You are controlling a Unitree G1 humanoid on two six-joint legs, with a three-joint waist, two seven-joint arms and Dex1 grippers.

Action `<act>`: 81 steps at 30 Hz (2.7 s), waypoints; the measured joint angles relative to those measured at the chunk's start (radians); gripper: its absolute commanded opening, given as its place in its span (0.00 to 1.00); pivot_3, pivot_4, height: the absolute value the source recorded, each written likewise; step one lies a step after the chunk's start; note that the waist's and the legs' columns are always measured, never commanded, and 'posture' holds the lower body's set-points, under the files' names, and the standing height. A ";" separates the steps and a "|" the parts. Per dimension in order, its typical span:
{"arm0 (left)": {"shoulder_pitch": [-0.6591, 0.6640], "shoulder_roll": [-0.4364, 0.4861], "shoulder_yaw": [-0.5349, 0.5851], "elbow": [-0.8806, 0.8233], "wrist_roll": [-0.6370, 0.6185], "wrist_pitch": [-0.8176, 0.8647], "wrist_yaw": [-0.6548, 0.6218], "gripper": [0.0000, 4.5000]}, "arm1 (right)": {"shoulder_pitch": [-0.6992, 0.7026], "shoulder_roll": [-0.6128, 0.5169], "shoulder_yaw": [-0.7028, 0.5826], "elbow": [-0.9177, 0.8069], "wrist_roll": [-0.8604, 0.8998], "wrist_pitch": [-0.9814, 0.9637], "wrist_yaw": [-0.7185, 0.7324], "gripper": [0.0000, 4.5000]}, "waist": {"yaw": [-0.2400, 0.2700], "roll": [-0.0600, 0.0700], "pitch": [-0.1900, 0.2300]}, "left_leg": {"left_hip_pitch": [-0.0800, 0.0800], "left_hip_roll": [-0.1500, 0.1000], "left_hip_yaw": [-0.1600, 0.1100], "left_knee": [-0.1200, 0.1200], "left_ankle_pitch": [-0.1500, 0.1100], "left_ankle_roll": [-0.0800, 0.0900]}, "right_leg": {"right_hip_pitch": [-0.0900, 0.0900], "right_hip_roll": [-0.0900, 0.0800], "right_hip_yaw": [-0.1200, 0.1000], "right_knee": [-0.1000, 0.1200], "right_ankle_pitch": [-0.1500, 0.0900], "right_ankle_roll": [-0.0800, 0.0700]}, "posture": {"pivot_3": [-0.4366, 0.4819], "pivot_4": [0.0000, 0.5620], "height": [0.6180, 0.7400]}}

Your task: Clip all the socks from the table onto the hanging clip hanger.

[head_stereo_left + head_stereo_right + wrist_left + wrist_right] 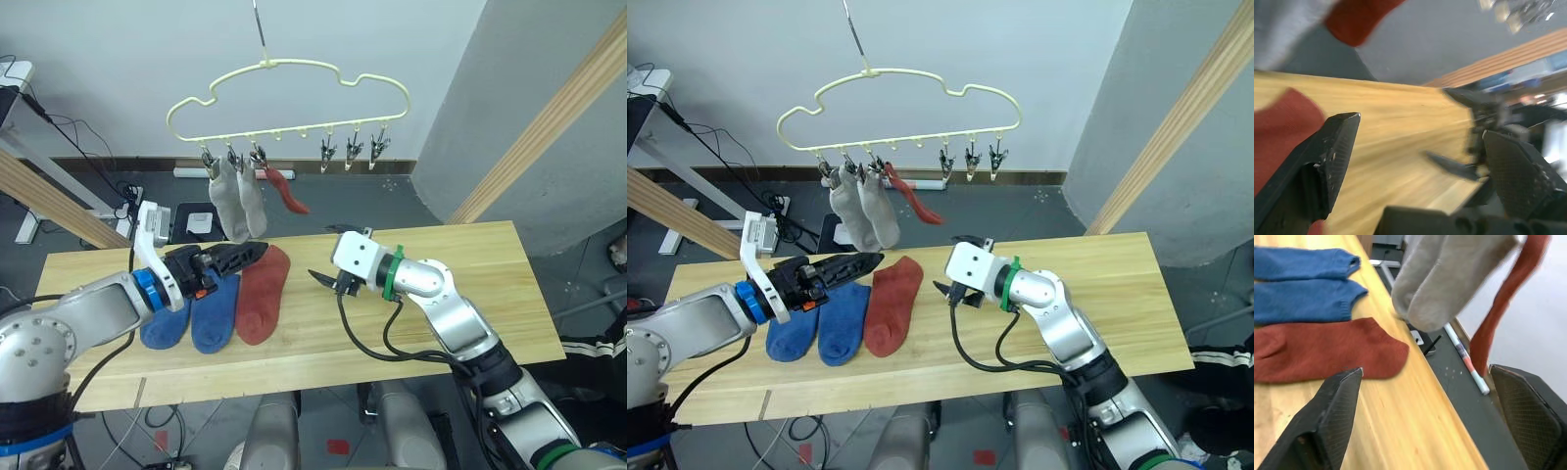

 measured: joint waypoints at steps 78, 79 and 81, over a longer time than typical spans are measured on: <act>-0.007 -0.197 -0.004 -0.002 0.531 -0.606 -0.619 1.00 | -0.253 0.392 -0.157 0.021 0.248 0.136 -0.549 0.65 | 0.011 0.002 0.002 | -0.001 0.003 0.000 0.003 -0.001 0.003 | -0.002 0.007 -0.001 0.006 0.003 -0.006 | 0.54 0.60 1.00; -0.006 -0.197 -0.004 -0.002 0.531 -0.606 -0.619 1.00 | -0.254 0.392 -0.157 0.022 0.249 0.136 -0.549 0.65 | 0.011 0.002 0.002 | -0.001 0.003 0.000 0.003 -0.001 0.003 | -0.002 0.007 -0.001 0.006 0.003 -0.006 | 0.54 0.60 1.00; -0.006 -0.197 -0.004 -0.002 0.531 -0.606 -0.619 1.00 | -0.258 0.392 -0.157 0.030 0.251 0.136 -0.551 0.65 | 0.011 0.002 0.002 | -0.001 0.003 0.000 0.003 -0.001 0.003 | -0.002 0.007 -0.001 0.006 0.003 -0.006 | 0.54 0.60 1.00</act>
